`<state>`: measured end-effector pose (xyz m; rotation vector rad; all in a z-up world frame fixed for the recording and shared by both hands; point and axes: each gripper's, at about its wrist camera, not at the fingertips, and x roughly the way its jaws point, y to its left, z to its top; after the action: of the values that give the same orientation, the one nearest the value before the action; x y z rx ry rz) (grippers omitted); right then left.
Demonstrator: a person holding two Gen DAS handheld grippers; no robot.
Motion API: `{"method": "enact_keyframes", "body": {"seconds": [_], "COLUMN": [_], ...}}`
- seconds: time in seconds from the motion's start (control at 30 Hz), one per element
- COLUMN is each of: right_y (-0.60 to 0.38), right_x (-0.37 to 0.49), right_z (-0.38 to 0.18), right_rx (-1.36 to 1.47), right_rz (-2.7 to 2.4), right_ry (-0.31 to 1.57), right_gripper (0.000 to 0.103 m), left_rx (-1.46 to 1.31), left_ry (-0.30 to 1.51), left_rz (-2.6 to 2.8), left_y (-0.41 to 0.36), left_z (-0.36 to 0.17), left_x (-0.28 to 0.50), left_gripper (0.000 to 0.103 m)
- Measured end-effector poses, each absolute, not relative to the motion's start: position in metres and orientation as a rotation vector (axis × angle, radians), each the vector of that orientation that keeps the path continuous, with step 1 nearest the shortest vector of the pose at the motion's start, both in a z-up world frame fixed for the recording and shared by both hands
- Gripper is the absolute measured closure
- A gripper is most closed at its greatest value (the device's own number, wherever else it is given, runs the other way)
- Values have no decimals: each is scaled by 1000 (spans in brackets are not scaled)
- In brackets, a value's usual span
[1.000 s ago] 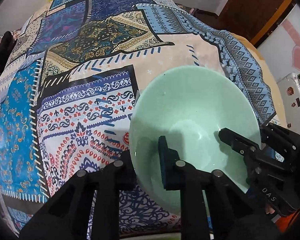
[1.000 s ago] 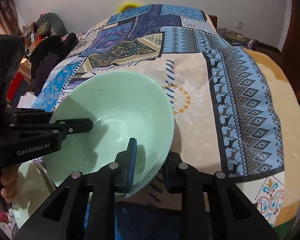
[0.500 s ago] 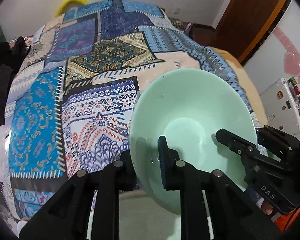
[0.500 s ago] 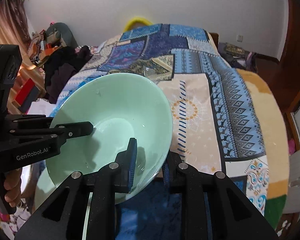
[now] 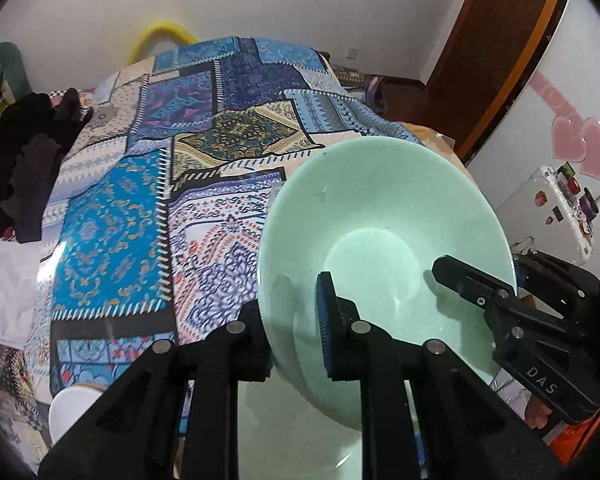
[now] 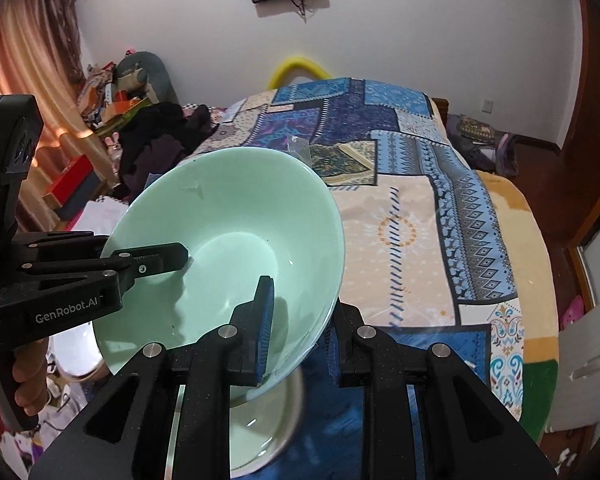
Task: Organize plates and bowls
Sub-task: 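Lift the pale green bowl with both tools and carry it to the stack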
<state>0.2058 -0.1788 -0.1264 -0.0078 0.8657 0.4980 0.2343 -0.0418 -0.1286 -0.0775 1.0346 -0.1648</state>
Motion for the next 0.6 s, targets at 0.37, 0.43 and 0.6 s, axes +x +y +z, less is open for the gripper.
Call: {"method": "enact_keyframes", "body": {"seconds": [0.37, 0.43, 0.6], "right_y": [-133, -122, -94], "right_x": [180, 177, 168], "right_z": [-117, -117, -119], "right_rx": [-27, -36, -50], "right_rz": [588, 609, 662], "right_ry": [837, 839, 839], "right_gripper": [82, 82, 82], "left_rx": [-126, -134, -158], "left_ry": [982, 971, 955], "left_rz": [-94, -78, -35], "left_y": [5, 14, 43], "left_z": [-106, -103, -99], "left_x": [179, 169, 148], "left_gripper": [86, 86, 86]}}
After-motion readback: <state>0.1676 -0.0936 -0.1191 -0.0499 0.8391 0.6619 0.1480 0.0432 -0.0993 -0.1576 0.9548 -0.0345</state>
